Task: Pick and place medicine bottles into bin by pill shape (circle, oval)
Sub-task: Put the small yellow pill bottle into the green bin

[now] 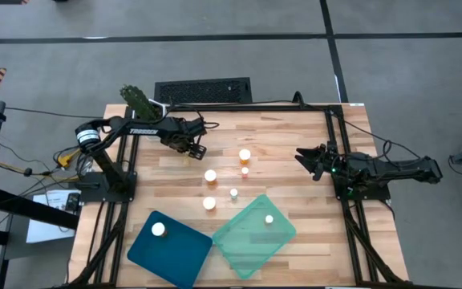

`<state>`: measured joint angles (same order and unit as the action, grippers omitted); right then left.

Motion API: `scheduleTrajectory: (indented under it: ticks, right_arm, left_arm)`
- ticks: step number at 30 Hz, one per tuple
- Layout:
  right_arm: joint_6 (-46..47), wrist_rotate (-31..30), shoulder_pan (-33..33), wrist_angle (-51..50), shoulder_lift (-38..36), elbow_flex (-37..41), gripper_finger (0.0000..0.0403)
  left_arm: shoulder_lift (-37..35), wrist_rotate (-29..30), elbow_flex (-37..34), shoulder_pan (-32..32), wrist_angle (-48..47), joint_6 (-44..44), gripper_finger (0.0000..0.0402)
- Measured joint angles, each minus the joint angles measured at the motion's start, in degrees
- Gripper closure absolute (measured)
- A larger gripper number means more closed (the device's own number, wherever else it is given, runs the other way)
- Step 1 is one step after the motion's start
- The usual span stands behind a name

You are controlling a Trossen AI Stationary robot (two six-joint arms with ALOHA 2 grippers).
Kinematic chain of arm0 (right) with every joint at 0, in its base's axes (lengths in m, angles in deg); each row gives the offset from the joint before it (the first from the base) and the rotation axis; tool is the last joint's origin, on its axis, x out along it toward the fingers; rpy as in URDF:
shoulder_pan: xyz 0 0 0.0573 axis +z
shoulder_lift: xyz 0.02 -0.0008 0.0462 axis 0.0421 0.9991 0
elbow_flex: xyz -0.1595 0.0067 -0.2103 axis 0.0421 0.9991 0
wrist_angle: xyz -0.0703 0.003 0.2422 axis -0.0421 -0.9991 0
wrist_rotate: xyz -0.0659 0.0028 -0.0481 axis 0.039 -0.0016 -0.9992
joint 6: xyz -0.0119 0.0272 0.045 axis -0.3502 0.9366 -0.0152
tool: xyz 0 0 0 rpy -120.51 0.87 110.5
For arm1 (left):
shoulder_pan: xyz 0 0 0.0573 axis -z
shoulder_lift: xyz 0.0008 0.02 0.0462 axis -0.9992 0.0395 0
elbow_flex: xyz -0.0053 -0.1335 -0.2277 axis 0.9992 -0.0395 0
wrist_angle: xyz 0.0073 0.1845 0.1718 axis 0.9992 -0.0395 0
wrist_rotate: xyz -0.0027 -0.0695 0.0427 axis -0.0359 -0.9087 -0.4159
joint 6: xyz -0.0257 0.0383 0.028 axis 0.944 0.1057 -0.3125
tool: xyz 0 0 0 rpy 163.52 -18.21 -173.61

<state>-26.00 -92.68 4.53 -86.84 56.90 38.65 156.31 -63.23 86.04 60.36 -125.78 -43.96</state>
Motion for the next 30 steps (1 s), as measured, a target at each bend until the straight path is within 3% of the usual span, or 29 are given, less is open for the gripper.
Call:
scheduleTrajectory:
  ticks: [7,21,30]
  right_arm:
    - [0.00,0.00,-0.01,0.02,0.00,0.00,0.0143]
    - [0.00,0.00,-0.01,0.02,0.00,0.00,0.0143]
    - [0.00,0.00,-0.01,0.00,0.00,0.00,0.0143]
  left_arm:
    - [0.00,-0.62,0.00,-0.02,-0.06,-0.81,0.0243]
    - [-0.09,-1.54,0.02,-0.04,-0.02,-1.49,0.0308]
    - [-4.17,0.24,0.02,1.22,1.53,1.44,0.0302]
